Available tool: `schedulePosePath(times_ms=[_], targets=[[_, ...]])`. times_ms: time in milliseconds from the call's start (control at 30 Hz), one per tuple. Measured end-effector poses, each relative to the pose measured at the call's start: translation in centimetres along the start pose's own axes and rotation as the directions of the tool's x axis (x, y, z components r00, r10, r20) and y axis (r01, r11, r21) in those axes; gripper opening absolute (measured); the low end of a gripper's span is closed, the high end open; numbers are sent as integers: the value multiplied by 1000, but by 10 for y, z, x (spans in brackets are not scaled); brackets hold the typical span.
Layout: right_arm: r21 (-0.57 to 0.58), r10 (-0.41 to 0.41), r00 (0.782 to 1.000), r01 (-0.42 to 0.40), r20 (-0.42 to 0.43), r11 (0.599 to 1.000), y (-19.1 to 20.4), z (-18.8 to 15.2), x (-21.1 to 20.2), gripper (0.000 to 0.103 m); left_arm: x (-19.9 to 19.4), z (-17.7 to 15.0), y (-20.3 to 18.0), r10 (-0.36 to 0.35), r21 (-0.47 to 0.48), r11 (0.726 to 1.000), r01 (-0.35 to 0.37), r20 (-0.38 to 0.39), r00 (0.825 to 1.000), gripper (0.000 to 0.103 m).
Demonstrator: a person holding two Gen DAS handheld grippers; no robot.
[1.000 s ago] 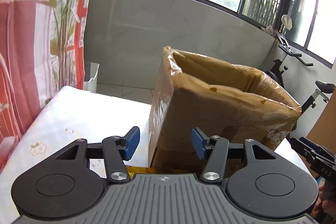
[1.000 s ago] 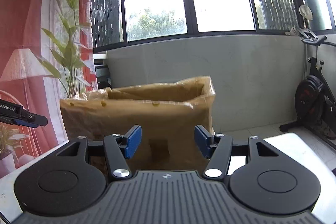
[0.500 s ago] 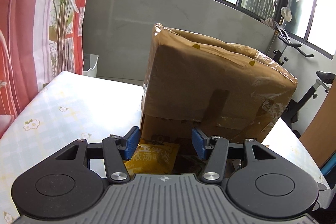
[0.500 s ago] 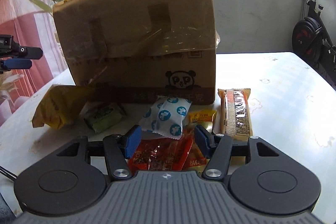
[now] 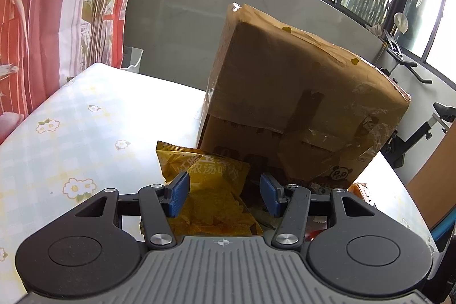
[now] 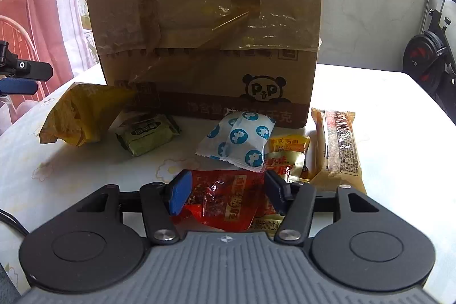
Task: Organize snacks
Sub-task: 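Grasp the yellow chip bag with the left tool while the right tool grasps the red wrapped snack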
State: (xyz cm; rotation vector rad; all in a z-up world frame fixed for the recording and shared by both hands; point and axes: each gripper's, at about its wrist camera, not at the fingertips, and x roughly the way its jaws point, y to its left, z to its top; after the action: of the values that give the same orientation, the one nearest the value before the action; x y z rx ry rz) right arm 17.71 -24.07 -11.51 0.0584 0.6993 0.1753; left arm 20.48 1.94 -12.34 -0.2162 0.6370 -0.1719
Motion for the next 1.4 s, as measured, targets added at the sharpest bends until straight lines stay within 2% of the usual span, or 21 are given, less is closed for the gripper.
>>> schedulePosePath(times_ms=[167, 333, 500, 700, 800, 833, 867, 1267, 1400], targets=[[-21, -4, 1000, 4, -25, 1000, 5, -1, 3, 61, 2, -9, -4, -22, 10, 1000, 22, -21, 1000, 57], [-89, -32, 998, 28, -46, 996, 16, -3, 12, 68, 4, -14, -3, -32, 6, 999, 33, -32, 999, 57], [-143, -37, 998, 30, -50, 989, 26, -4, 16, 68, 3, -17, 3, -26, -12, 1000, 25, -35, 999, 57], [-182, -4, 999, -2, -35, 983, 32, -6, 14, 53, 2, -19, 6, -22, -22, 1000, 21, -33, 999, 57], [-190, 31, 999, -34, -19, 981, 34, -7, 12, 32, 1, -20, 7, -15, -25, 1000, 15, -23, 1000, 57], [-196, 33, 999, -35, -10, 980, 36, -8, 11, 21, 1, -20, 7, -12, -24, 1000, 12, -24, 1000, 57], [-197, 35, 999, -35, -4, 980, 37, -7, 11, 15, 1, -21, 7, -10, -24, 1000, 10, -26, 1000, 57], [-61, 91, 991, -85, 93, 994, 10, 1, 12, 15, 4, -19, 5, 44, -5, 999, -44, -38, 998, 58], [-17, 106, 991, -105, 80, 994, 1, -3, 15, 15, 9, -11, 7, 86, 3, 996, -86, -35, 996, 64]])
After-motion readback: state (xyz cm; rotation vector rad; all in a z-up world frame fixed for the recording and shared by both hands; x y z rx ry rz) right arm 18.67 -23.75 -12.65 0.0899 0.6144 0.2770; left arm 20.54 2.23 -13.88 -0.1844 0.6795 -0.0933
